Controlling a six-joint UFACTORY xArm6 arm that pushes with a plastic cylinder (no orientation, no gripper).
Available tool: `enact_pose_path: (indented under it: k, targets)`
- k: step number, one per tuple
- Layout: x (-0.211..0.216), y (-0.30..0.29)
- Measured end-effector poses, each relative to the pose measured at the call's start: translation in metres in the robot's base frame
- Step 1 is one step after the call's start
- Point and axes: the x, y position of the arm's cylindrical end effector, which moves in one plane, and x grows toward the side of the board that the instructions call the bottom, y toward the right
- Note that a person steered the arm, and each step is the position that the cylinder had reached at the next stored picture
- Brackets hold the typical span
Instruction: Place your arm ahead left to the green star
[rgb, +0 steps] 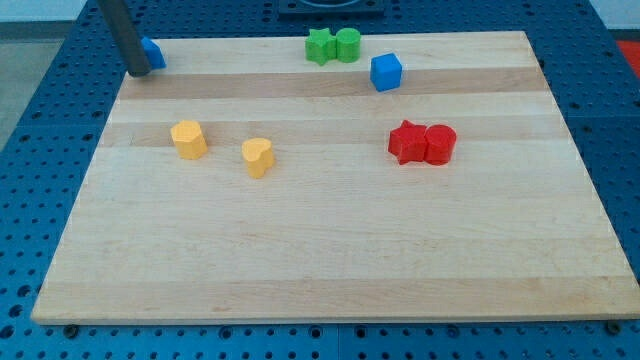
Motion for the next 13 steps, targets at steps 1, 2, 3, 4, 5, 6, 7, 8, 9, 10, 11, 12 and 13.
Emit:
enact_pose_path:
  k: [1, 2, 3, 4, 5, 6, 7, 8, 9, 10, 11, 12, 13]
  targets:
    - [-0.005, 0.0]
    - [0.038, 0.002]
    - [0.081, 0.051]
    - [0.073, 0.099]
    - [0.059, 0.115]
    - [0.059, 0.116]
    - [0.058, 0.123]
    - [0.05, 0.124]
    - [0.057, 0.124]
    - [0.074, 0.132]
    - [0.042, 0.149]
    - [0.004, 0.17]
    - [-0.033, 0.203]
